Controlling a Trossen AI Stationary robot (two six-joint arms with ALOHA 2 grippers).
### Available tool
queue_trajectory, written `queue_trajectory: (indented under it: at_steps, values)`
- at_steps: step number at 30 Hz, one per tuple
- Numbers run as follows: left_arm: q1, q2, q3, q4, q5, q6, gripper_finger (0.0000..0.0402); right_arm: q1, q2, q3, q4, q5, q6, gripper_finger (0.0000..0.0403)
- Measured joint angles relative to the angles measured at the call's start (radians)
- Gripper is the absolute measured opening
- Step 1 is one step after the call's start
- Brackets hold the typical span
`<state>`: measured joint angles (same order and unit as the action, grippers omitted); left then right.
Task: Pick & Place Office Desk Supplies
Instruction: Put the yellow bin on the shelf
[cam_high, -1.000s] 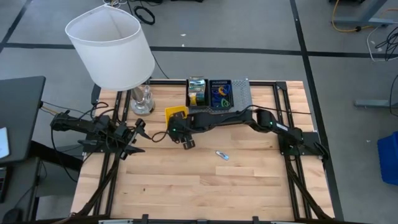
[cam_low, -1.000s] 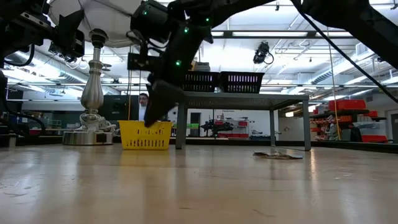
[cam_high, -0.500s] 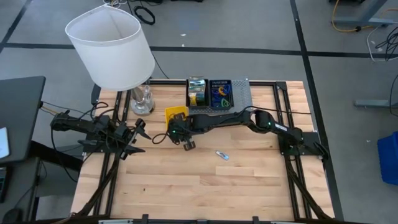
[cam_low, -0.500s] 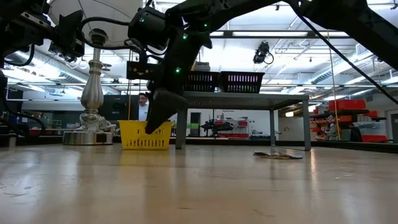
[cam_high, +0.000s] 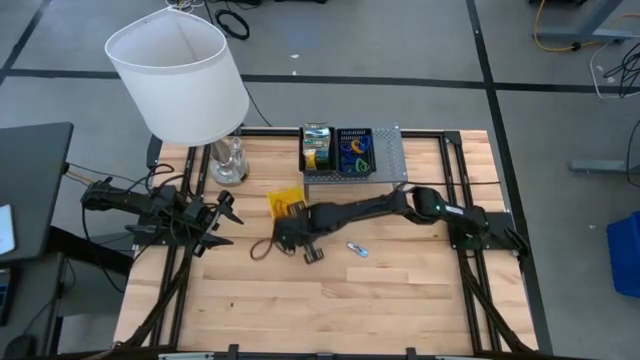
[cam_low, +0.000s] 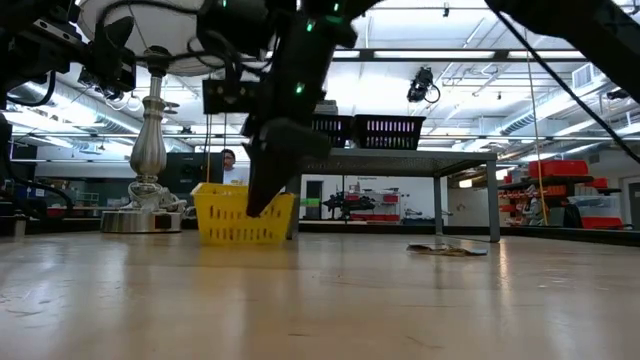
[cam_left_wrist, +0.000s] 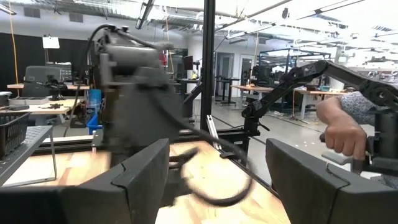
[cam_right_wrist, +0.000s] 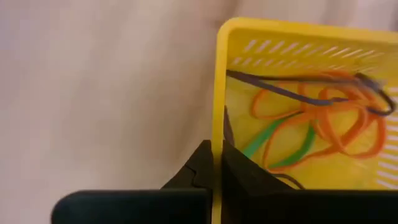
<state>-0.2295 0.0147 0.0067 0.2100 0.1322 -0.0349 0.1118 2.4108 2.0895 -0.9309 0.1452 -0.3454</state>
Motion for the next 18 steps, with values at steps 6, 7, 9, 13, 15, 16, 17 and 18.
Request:
queue_trajectory:
  at_steps: [6,7,9,13,15,16,17,18]
  values:
    - [0.0,-0.001,0.0,0.0,0.0,0.0,0.0268,0.112,-0.027,-0.001,-0.091,0.079,0.163,0.0008]
    - [0.0,-0.001,0.0,0.0,0.0,0.0,0.0268,0.133,-0.029,-0.001,-0.105,0.099,0.194,0.0007]
    - [0.0,0.0,0.0,0.0,0.0,0.0,0.0268,0.17,-0.034,-0.002,-0.137,0.129,0.268,0.0007]
    - [0.0,-0.001,0.0,0.001,0.0,0.0,0.0268,0.243,-0.038,-0.003,-0.209,0.193,0.421,0.0007]
    - [0.0,-0.001,0.0,0.0,0.0,0.0,0.0268,0.277,-0.038,-0.003,-0.25,0.234,0.508,0.0007]
    - [0.0,0.0,0.0,0.0,0.0,0.0,0.0268,0.294,-0.038,-0.003,-0.261,0.258,0.552,0.0007]
    - [0.0,-0.001,0.0,0.0,0.0,0.0,0.0268,0.309,-0.038,-0.003,-0.275,0.283,0.597,0.0007]
    - [0.0,-0.001,0.0,0.0,0.0,0.0,0.0268,0.324,-0.038,-0.003,-0.292,0.307,0.642,0.0007]
